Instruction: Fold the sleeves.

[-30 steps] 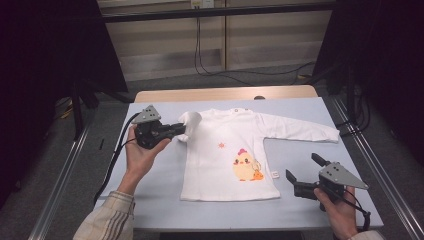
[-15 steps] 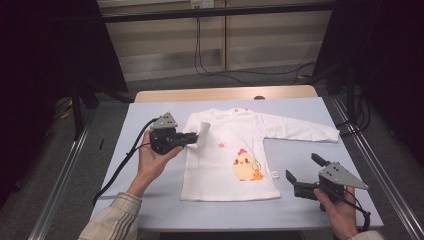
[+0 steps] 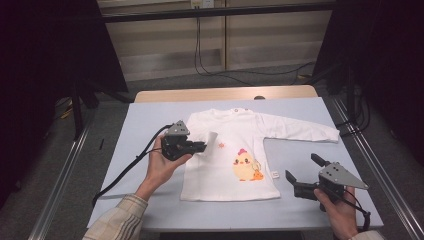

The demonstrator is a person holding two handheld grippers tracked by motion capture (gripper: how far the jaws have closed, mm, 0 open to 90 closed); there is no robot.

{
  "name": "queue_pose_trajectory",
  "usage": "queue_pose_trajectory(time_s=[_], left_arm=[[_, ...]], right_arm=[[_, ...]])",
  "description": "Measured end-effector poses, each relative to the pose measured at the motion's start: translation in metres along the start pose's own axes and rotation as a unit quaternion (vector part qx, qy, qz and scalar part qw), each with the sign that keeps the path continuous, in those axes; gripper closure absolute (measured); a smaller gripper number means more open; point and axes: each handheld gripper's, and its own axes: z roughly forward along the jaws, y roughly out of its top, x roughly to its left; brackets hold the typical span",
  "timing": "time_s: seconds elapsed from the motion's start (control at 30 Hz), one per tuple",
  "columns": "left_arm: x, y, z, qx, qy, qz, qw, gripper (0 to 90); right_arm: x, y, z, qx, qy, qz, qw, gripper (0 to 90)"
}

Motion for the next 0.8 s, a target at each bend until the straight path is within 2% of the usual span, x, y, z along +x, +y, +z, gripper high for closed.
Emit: queue_pose_trajectory(time_s=[0.17,0.43,0.7,0.8], left_arm=[[-0.002,-0.003,0.007,0.007,-0.003,0.005,1.0,83.5],[-0.003,-0.005,0.012,0.011,-0.011,0.001,0.9999,83.5],[-0.009,-0.01,0.02,0.035,-0.021,0.012,0.9991,83.4],[-0.009,-0.011,0.019,0.044,-0.015,0.017,0.9988,83.4]], right_arm=[[0.0,0.0,0.0,0.001,0.0,-0.001,1.0,1.3],[0.0,0.0,0.0,0.001,0.001,0.0,1.0,1.3],[0.0,0.0,0.0,0.001,0.0,-0.001,1.0,1.3],[0.0,0.0,0.0,0.002,-0.001,-0.001,1.0,1.3]])
